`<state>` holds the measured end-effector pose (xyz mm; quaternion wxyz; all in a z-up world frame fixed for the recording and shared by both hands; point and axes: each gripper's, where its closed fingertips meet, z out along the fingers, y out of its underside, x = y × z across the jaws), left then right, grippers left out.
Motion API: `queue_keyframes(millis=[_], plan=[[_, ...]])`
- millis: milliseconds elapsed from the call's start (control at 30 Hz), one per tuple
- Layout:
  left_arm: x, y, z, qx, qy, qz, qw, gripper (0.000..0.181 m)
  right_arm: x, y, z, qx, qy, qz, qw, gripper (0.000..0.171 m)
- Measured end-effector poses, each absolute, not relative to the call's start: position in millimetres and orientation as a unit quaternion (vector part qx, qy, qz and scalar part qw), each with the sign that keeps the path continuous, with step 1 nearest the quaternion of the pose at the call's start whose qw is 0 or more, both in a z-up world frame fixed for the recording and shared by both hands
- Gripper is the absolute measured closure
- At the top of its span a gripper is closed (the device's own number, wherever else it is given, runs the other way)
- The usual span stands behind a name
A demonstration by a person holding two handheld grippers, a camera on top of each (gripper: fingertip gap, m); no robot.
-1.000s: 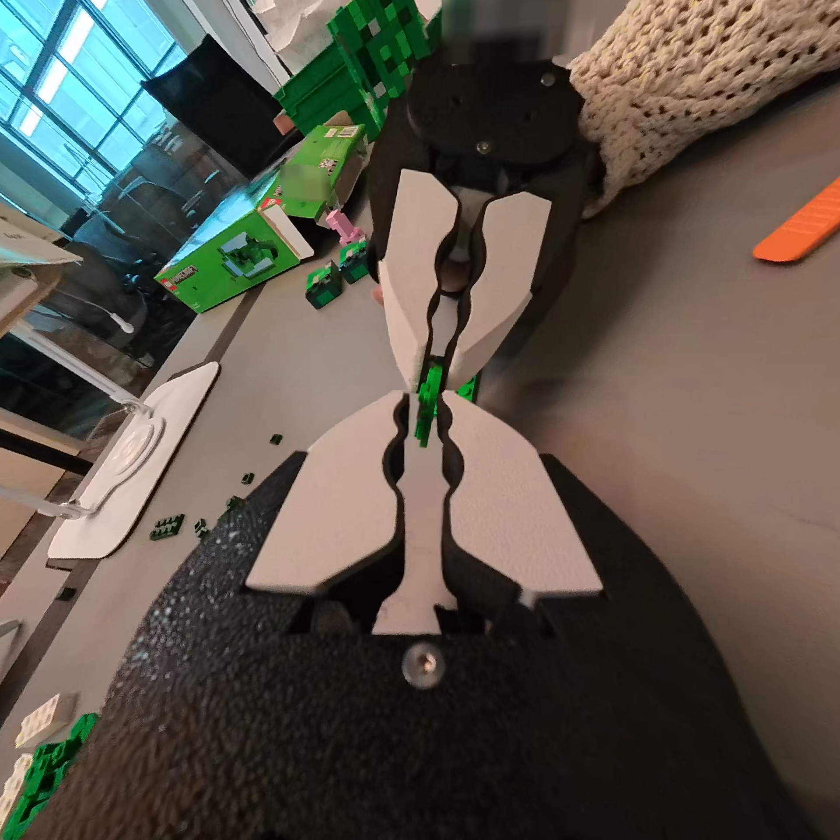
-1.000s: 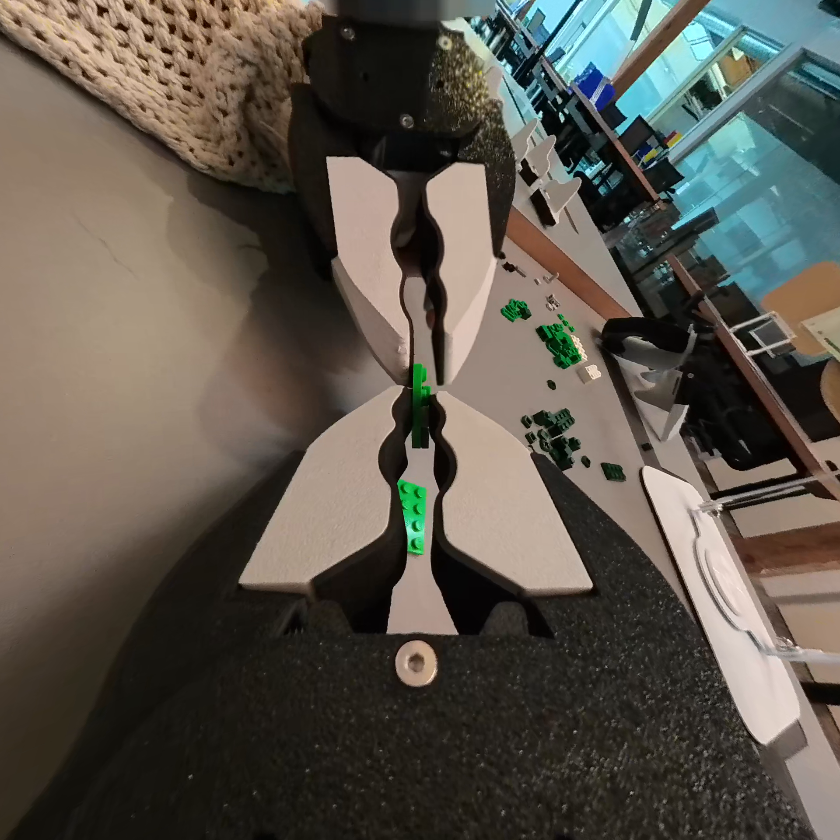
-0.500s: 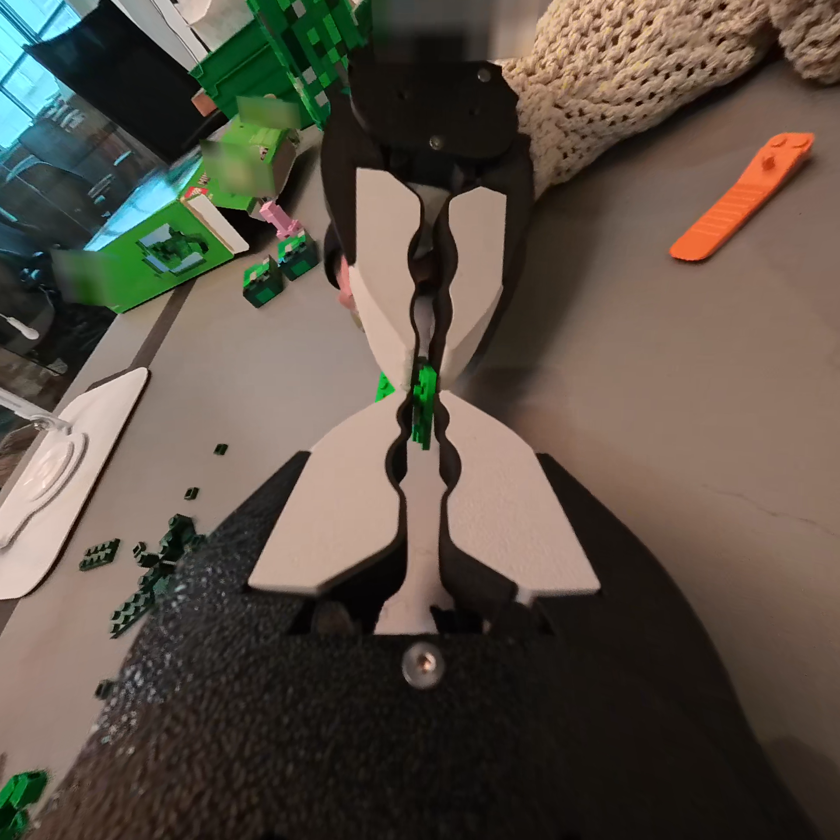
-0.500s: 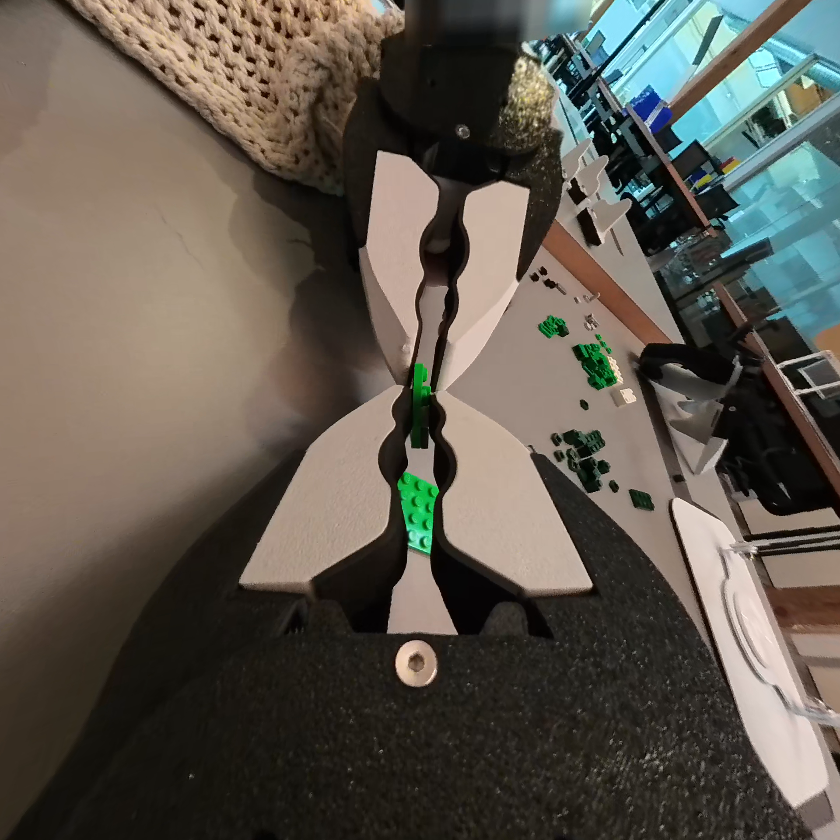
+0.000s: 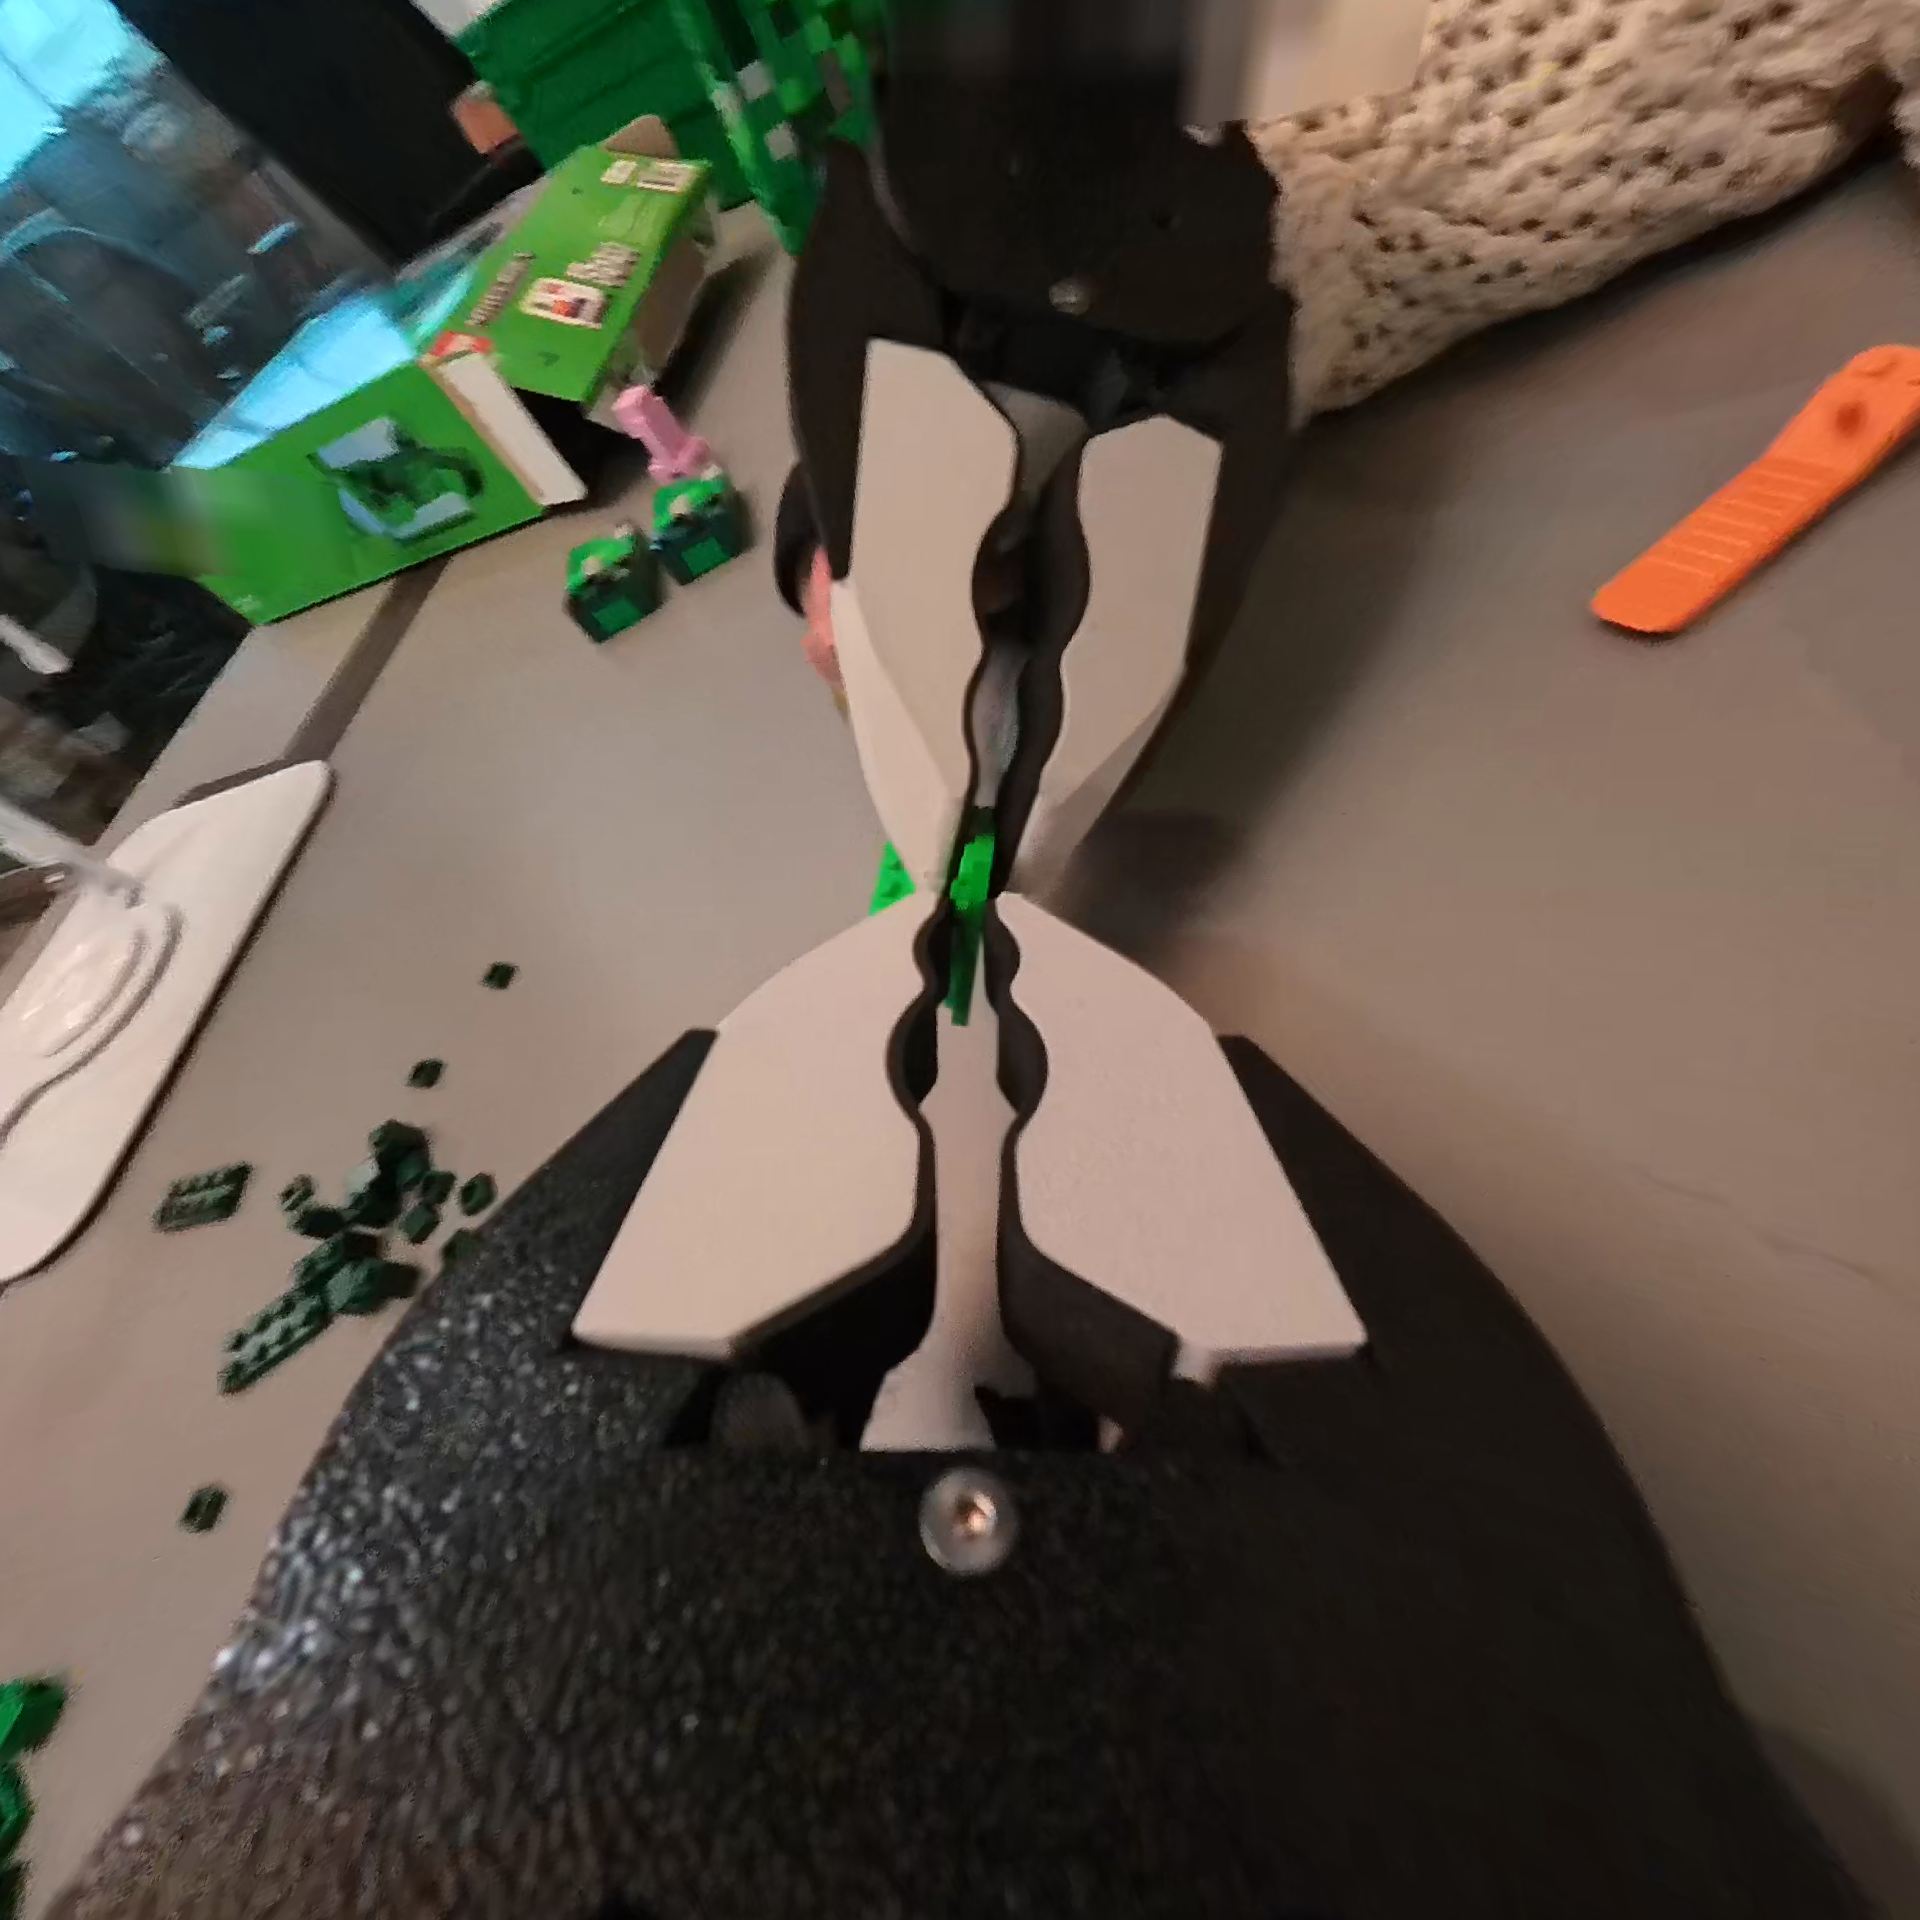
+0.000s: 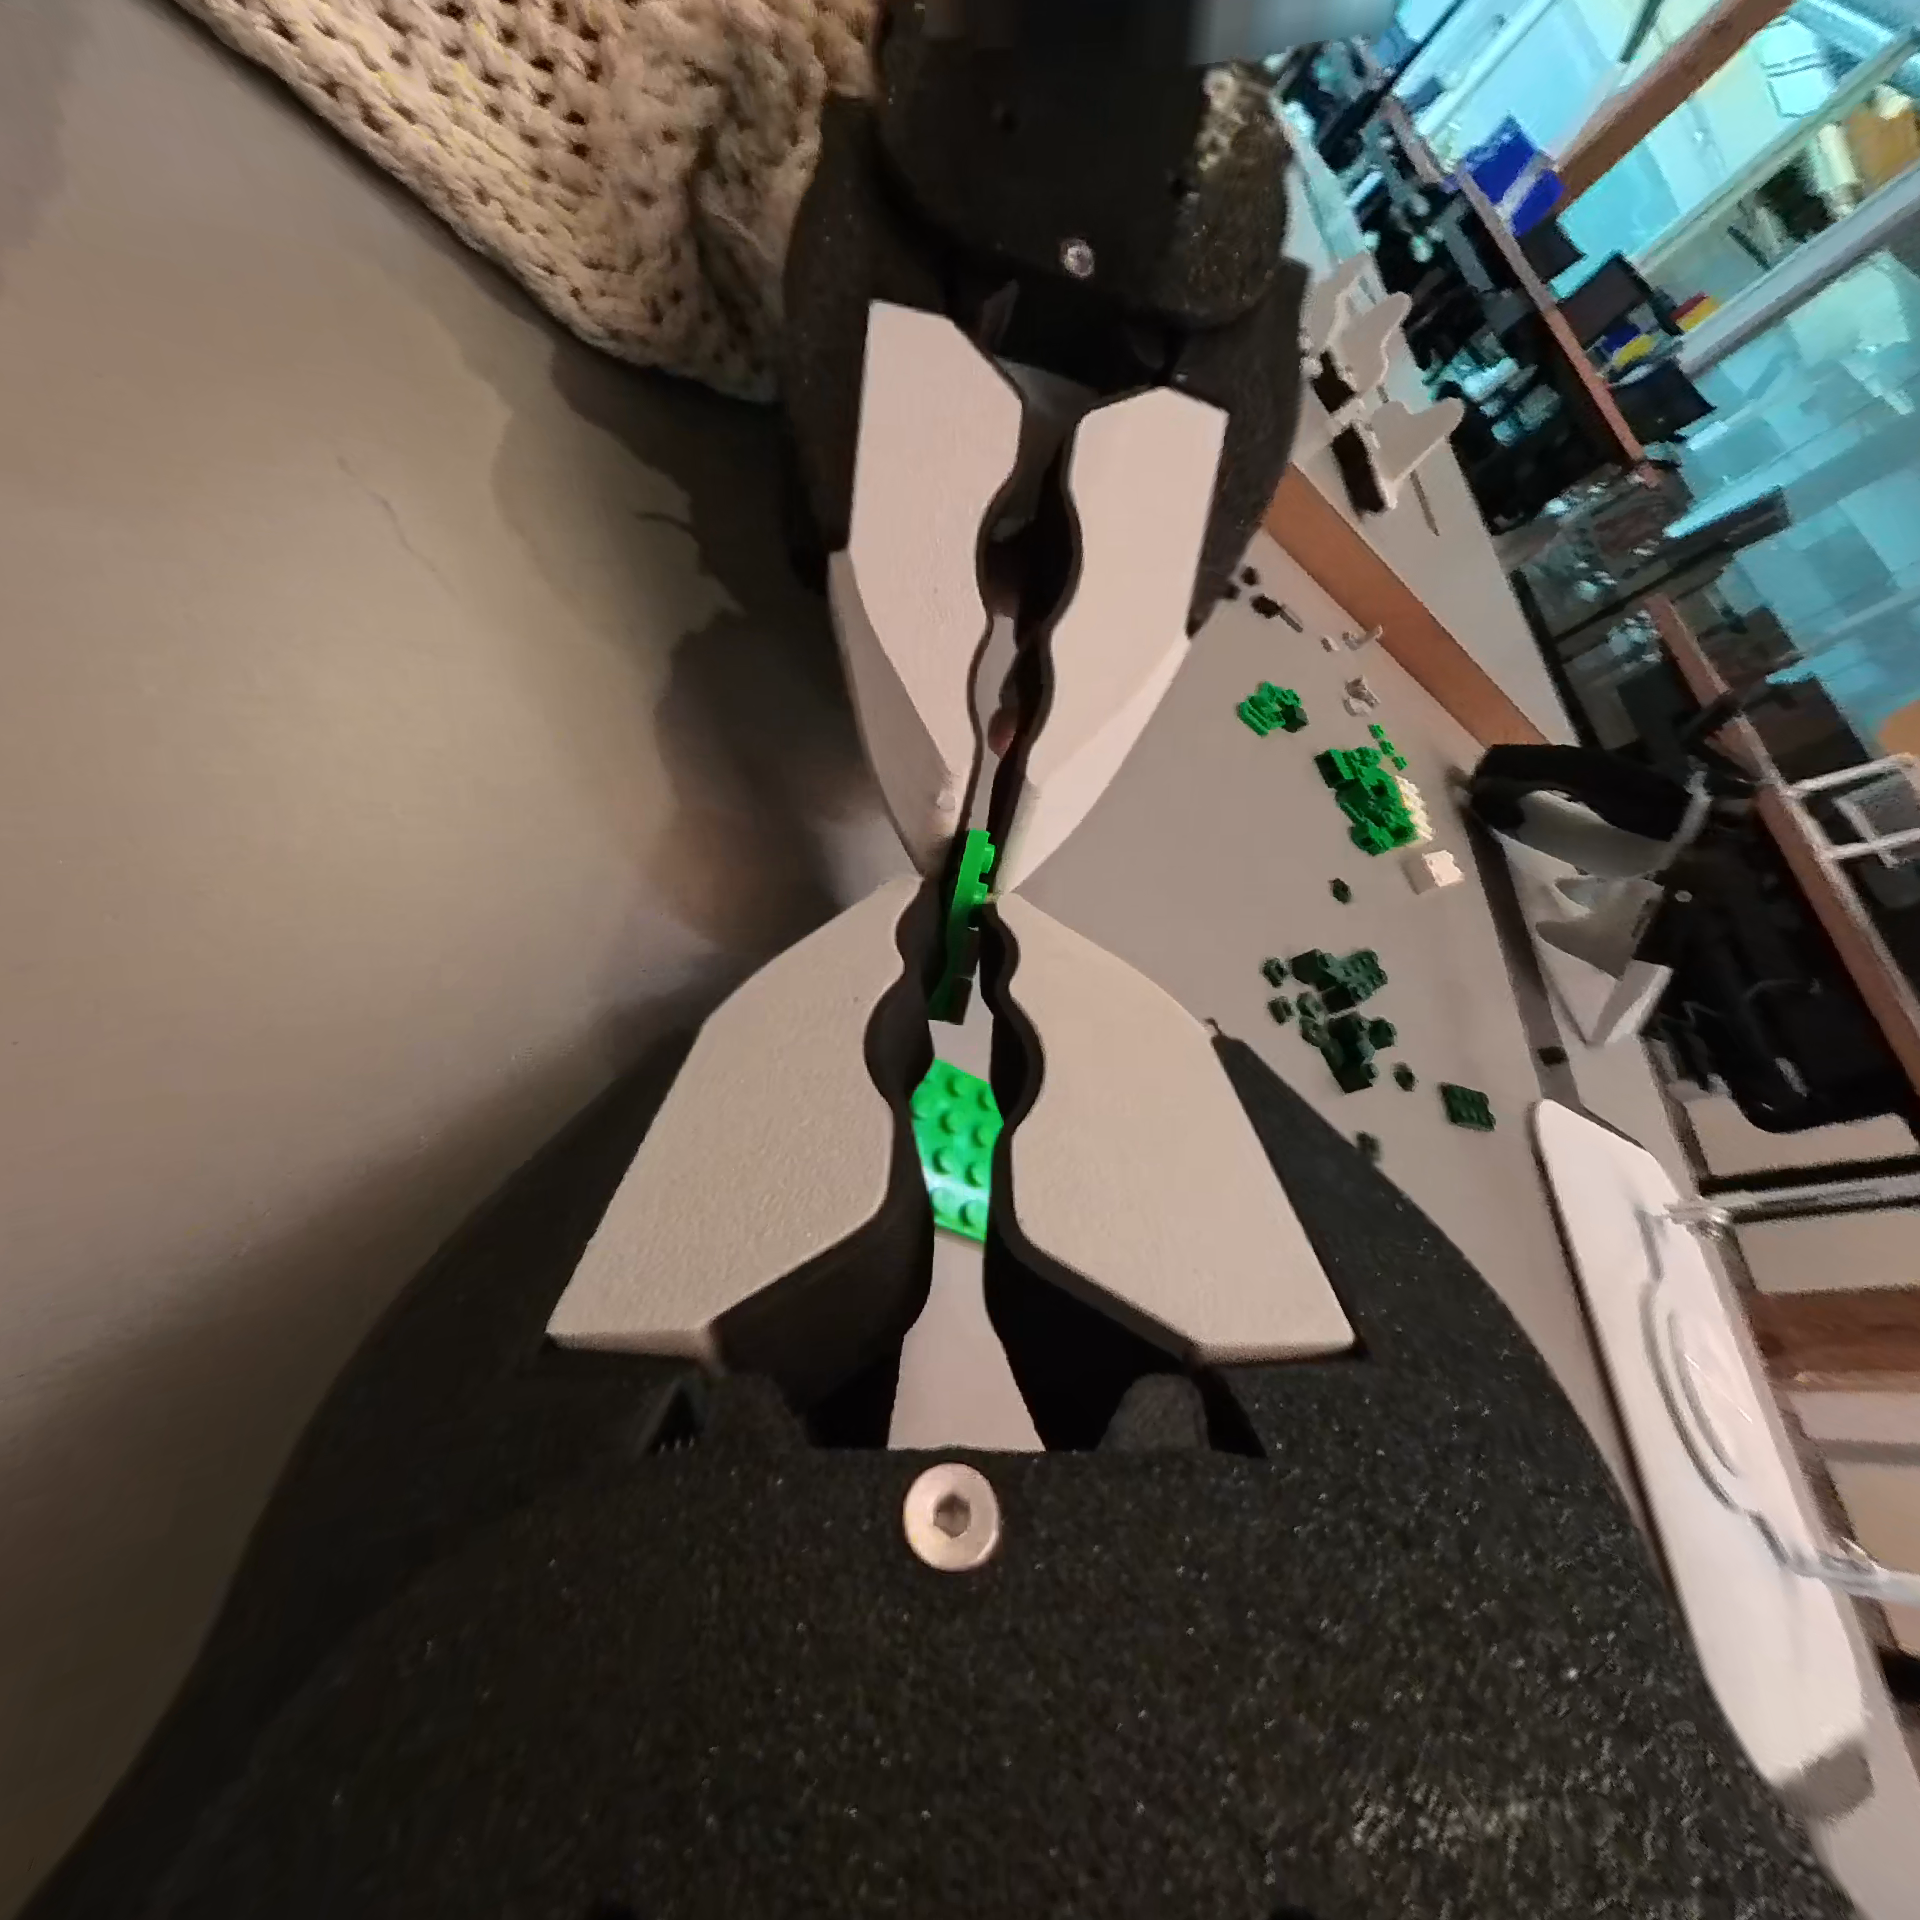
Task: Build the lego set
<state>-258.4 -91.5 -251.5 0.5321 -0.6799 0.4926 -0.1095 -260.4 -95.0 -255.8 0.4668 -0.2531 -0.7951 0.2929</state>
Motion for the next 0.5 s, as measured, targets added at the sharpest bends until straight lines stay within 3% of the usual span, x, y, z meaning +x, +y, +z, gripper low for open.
queue_keyframes(millis=[200,400,500], plan=[[-273,-74,-238,-0.708,0.408,-0.107,0.566,0.154,-272,-69,-236,-0.213,-0.749,0.155,0.608,0.165],[-278,-68,-230,-0.736,0.334,-0.179,0.561,0.132,-273,-62,-228,-0.166,-0.73,0.055,0.66,0.165],[-278,-67,-231,-0.743,0.325,-0.18,0.557,0.132,-274,-66,-226,-0.143,-0.724,0.032,0.674,0.165]])
